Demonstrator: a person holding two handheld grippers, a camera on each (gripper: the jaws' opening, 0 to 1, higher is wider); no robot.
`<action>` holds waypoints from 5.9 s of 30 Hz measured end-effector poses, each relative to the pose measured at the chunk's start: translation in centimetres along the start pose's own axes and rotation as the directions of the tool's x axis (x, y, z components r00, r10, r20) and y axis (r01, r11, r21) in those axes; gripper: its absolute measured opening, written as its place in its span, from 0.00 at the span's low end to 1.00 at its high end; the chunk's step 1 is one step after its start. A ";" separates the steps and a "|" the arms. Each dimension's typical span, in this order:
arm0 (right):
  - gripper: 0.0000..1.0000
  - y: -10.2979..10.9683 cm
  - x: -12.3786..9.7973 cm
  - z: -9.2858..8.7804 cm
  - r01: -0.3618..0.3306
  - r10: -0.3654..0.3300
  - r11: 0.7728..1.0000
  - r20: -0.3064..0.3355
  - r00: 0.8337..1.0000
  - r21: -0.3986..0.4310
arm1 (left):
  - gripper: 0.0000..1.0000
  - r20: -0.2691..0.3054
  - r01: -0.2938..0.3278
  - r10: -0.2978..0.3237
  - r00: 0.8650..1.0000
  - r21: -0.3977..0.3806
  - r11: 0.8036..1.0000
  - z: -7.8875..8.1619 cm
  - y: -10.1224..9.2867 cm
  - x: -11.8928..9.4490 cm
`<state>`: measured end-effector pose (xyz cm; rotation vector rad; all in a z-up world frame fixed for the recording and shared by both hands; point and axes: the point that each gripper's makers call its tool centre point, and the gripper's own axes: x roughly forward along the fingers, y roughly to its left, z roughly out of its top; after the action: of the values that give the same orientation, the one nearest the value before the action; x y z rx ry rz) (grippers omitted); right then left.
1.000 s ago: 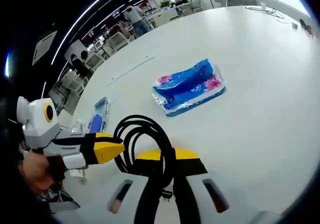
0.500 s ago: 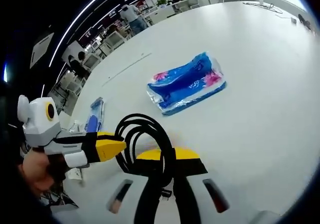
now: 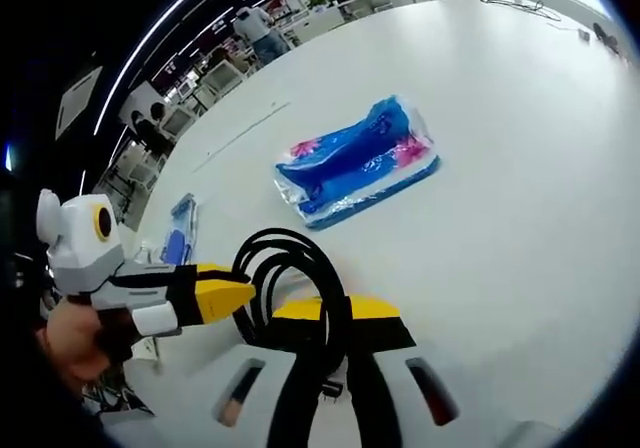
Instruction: Arrange the tabletop items into an orderly group along one side of the table until the central work area is clear of visible clutter.
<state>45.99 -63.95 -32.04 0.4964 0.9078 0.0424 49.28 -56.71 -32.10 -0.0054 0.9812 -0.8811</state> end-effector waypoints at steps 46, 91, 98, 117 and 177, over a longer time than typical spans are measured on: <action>0.18 -0.9 0.4 0.4 0.046 -0.043 0.996 0.035 0.998 -0.079 | 0.24 0.012 0.003 -0.003 1.000 0.010 1.000 0.1 0.6 0.6; 0.32 0.4 -1.7 2.4 0.011 0.005 0.972 0.066 0.998 -0.236 | 0.45 0.065 -0.029 0.025 0.998 0.054 0.998 1.6 1.8 -3.5; 0.32 1.3 -2.5 2.7 -0.021 0.039 0.961 0.060 0.997 -0.276 | 0.46 0.086 -0.036 0.031 0.996 0.056 0.998 2.1 2.0 -5.1; 0.33 4.8 -4.4 3.8 -0.102 0.129 0.910 0.040 0.991 -0.403 | 0.46 0.156 -0.076 0.070 0.985 0.031 0.997 2.3 3.5 -9.9; 0.31 21.1 -3.4 9.2 -0.350 0.297 0.479 -0.227 0.928 -0.805 | 0.45 0.344 -0.227 0.272 0.899 -0.166 0.960 -1.1 9.2 -25.7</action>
<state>54.47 -49.74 -15.73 -0.2691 0.7243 0.8309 48.04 -33.50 -17.71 -0.1406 0.6655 -0.5544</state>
